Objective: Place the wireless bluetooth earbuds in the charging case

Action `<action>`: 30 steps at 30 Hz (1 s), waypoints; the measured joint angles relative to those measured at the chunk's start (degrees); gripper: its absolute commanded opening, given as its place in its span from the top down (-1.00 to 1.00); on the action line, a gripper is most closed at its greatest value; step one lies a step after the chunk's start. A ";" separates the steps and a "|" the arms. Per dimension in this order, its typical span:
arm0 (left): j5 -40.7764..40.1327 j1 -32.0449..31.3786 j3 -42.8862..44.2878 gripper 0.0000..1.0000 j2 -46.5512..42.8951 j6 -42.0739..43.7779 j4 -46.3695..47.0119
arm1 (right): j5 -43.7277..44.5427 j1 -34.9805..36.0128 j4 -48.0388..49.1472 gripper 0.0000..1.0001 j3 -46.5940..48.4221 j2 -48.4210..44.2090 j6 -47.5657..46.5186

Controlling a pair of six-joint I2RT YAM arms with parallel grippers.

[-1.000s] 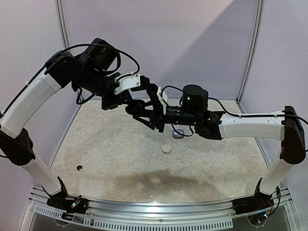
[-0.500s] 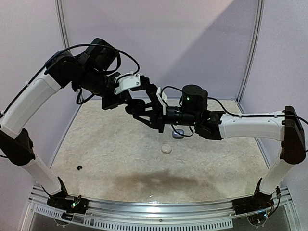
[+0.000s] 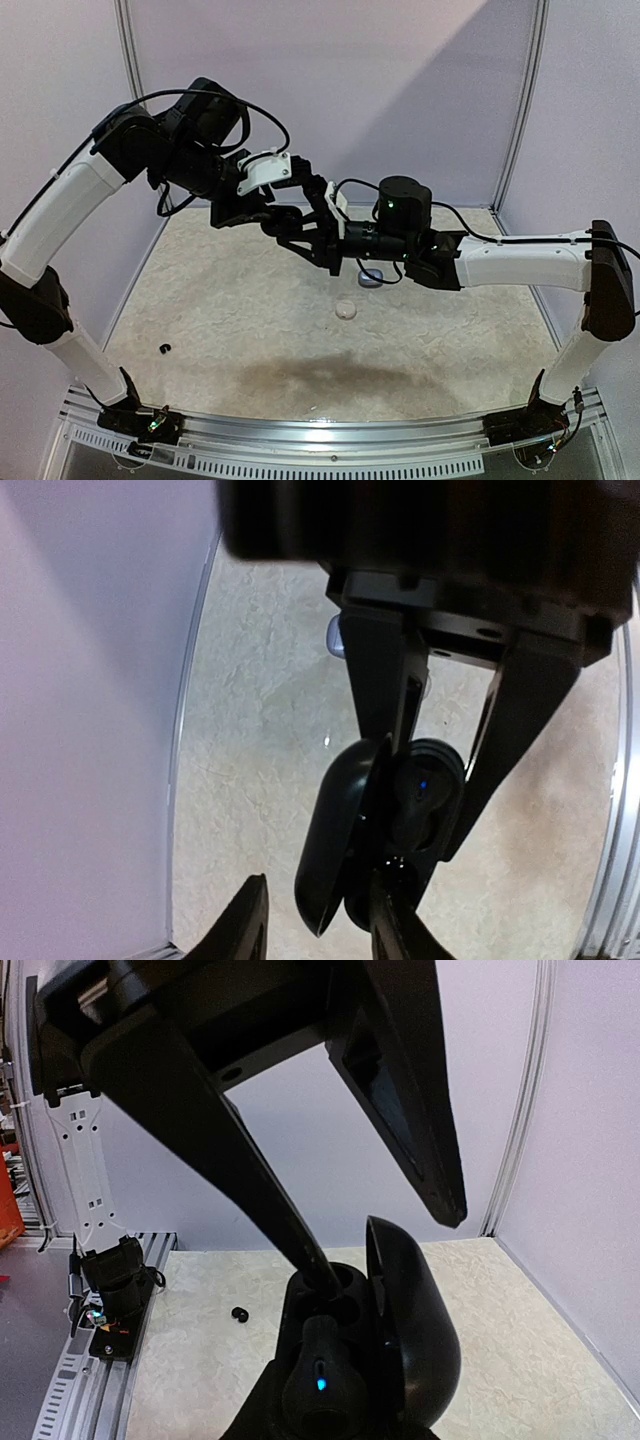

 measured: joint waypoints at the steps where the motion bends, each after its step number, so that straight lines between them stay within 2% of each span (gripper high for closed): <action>1: -0.15 0.00 0.28 0.14 0.00 0.02 -0.02 | -0.04 0.00 0.00 0.77 0.00 0.00 -0.04; 10: -0.13 0.00 4.52 -0.11 0.00 -1.01 -2.40 | -2.29 -0.07 0.22 0.77 -0.24 0.00 1.22; 15: 1.62 0.00 7.15 -0.17 0.07 -2.54 -4.28 | -2.80 -0.44 0.74 0.77 -0.66 0.00 2.60; 16: 2.01 0.00 7.78 -0.12 0.15 -2.89 -4.57 | -2.80 -0.50 0.92 0.77 -0.76 0.00 2.71; 18: 3.72 0.11 10.47 0.19 0.85 -3.89 -5.09 | -2.80 -0.66 1.01 0.77 -0.90 0.00 2.91; 21: 8.55 0.90 15.47 0.49 2.27 -5.73 -5.18 | -2.78 -0.76 1.16 0.77 -0.94 0.00 3.10; 25: 20.04 2.86 17.97 0.87 2.91 -6.93 -4.68 | -2.75 -0.81 1.68 0.77 -0.96 0.00 3.26; 30: 27.10 3.19 12.50 0.90 2.82 -7.32 -4.87 | -2.75 -0.81 1.79 0.77 -0.96 0.00 2.78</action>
